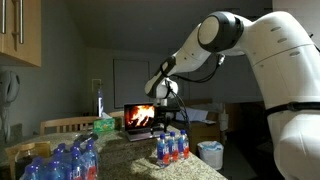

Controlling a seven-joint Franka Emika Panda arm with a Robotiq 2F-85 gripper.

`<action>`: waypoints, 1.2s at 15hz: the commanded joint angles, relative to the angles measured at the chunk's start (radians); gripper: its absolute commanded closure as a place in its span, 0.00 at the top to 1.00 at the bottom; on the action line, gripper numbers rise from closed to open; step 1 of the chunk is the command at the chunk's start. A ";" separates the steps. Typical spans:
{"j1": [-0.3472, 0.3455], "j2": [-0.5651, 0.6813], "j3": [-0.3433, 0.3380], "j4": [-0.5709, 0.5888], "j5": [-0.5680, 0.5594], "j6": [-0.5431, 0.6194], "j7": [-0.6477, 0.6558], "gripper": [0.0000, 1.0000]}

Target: Pick up the three water bottles and move them to the left.

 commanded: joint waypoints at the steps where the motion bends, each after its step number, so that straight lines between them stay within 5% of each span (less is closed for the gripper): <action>1: -0.011 0.018 0.004 0.022 -0.011 -0.063 0.050 1.00; 4: -0.012 0.037 0.001 0.040 -0.012 -0.121 0.068 1.00; 16: -0.004 0.094 -0.031 0.124 -0.055 -0.226 0.224 0.16; 18: -0.003 0.097 -0.032 0.133 -0.064 -0.238 0.240 0.13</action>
